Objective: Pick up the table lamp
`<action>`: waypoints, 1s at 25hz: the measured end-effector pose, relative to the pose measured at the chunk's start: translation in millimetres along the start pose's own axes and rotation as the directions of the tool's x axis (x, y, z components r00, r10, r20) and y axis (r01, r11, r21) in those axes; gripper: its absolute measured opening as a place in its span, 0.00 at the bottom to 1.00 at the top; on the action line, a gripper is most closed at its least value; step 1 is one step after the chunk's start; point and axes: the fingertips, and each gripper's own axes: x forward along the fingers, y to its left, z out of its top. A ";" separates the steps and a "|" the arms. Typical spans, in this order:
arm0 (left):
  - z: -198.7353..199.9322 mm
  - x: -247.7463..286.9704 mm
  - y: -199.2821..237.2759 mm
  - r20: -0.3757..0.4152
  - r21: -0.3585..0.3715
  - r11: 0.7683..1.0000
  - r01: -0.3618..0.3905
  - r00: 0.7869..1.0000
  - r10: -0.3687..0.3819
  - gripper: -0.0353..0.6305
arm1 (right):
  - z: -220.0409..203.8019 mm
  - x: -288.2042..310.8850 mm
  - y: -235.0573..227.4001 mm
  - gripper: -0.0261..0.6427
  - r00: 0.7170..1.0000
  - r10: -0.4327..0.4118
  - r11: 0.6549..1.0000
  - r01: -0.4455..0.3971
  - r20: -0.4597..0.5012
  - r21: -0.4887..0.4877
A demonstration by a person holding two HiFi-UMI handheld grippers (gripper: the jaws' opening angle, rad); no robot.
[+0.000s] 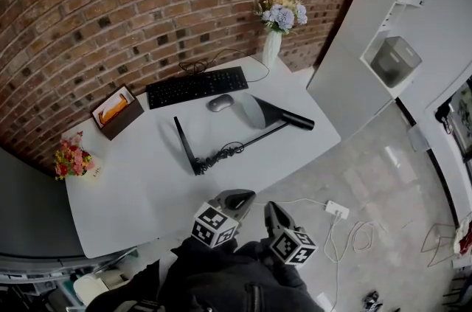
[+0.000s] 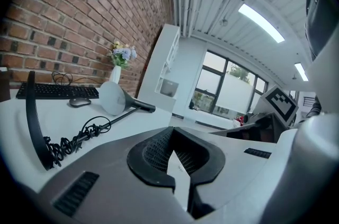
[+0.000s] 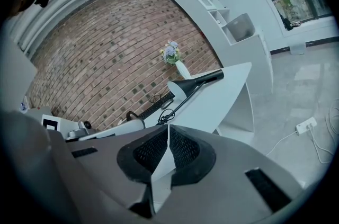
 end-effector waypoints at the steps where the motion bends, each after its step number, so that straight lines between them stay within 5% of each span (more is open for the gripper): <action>1: -2.5 -1.5 -2.1 -0.005 0.001 1.000 0.005 1.000 -0.005 0.06 | -0.5 0.0 -0.3 0.06 1.000 -0.002 1.000 0.002 -0.001 0.004; 11: -15.3 -32.9 13.8 0.018 -0.080 0.991 -0.103 0.994 0.105 0.06 | -22.6 -2.2 14.9 0.06 0.997 0.039 0.999 -0.039 -0.063 0.003; 25: -18.0 4.6 0.7 -0.030 -0.048 0.997 -0.053 0.998 0.051 0.06 | -5.0 0.0 -18.6 0.06 0.999 0.008 0.997 -0.005 -0.038 0.078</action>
